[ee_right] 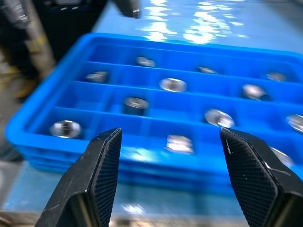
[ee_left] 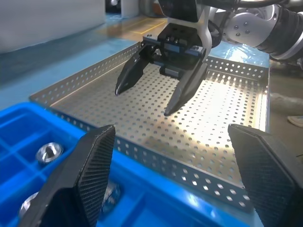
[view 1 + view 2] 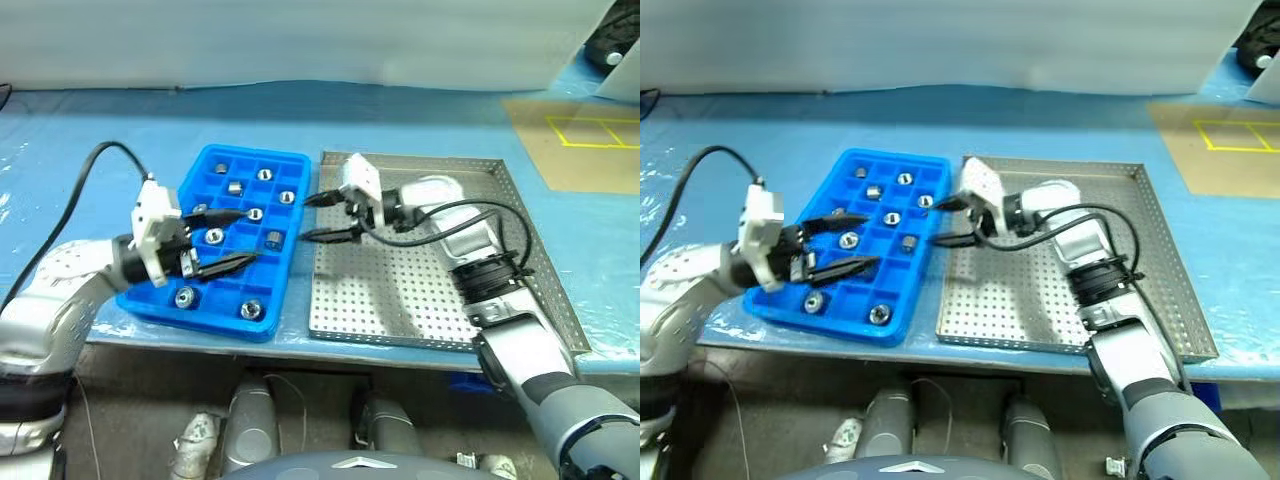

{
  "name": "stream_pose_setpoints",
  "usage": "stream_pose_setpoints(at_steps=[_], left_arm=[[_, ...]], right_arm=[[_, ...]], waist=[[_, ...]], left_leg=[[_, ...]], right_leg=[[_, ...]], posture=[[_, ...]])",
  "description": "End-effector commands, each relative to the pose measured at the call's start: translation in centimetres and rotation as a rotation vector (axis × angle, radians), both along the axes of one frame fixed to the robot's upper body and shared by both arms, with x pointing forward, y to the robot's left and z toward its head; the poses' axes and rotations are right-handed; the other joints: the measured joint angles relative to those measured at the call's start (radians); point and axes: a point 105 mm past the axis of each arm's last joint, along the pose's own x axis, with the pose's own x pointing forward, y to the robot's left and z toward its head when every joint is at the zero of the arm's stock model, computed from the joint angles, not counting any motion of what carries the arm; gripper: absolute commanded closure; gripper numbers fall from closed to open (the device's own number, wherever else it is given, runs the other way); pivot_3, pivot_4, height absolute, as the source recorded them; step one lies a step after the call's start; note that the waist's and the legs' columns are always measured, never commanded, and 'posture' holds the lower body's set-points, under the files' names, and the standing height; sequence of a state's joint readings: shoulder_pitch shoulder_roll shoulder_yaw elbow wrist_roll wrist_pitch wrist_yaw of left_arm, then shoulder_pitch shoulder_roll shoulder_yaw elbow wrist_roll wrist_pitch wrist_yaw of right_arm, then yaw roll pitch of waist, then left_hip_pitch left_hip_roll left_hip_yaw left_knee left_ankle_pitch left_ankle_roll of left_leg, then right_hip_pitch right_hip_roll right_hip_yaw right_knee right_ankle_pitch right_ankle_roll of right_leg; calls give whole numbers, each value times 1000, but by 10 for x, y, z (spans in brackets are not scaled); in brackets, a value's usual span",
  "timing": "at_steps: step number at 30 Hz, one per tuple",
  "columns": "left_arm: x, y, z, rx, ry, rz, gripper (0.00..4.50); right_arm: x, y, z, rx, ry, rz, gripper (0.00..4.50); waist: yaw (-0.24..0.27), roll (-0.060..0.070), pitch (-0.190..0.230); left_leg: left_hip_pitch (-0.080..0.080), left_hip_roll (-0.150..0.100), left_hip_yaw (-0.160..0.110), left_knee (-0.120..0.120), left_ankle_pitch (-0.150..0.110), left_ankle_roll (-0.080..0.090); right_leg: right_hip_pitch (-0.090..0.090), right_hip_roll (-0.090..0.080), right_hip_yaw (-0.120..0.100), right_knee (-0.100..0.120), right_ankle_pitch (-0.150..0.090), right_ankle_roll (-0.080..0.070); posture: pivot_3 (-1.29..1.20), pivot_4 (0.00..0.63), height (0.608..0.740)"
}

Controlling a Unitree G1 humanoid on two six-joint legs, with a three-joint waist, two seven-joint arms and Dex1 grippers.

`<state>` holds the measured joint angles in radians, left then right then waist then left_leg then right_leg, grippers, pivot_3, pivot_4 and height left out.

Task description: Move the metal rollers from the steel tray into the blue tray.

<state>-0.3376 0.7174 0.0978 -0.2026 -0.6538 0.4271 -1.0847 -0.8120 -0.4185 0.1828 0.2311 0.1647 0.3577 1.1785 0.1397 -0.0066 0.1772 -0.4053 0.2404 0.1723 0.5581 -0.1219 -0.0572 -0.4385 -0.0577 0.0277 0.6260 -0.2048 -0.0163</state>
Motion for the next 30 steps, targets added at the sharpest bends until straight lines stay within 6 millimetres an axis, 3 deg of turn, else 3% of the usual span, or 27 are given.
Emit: stream_pose_setpoints(at_steps=[1, 5, 9, 14, 25, 30], left_arm=[[21, -13, -5, 8, -18, -63, 481], [48, -30, -18, -10, 3, -89, 481], [59, -44, -34, -11, 25, -115, 481], [60, -54, -35, -32, 24, -150, 481], [59, -44, -37, -42, 13, -90, 481], [74, -38, -31, -70, -59, 48, 481]], right_arm=[[6, -32, 13, 57, -57, -177, 1133], [2, -66, 5, 89, -59, -376, 1133], [-4, -79, -1, 139, -51, -509, 1133], [-10, -80, 0, 186, -35, -566, 1133], [-5, -74, -1, 169, -26, -543, 1133], [3, -75, -4, 157, -42, -571, 1133]], waist=[[-22, -1, -1], [-60, -1, -1], [-106, -1, -1], [-126, -1, -1], [-122, -1, -1], [-120, 0, -1]], left_leg=[[0, 0, 0, 1, 0, 0], [0, 0, 0, 2, -1, 1], [0, 0, 1, 2, -1, 1], [1, 0, 1, 3, -1, 2], [2, 0, 1, 5, -4, 7], [2, 0, 1, 5, -4, 7]], right_leg=[[1, 0, 0, -1, 0, 0], [1, 0, 1, -1, 1, 0], [0, 1, 2, -1, 1, 1], [1, 1, 2, -1, 1, 0], [4, 0, 1, -2, 2, 0], [4, -1, 1, -2, 3, 0]], posture=[[-161, 150, 740], [-269, 150, 740], [-304, 150, 740], [-329, 150, 740], [-268, 150, 740], [-243, 150, 740]])
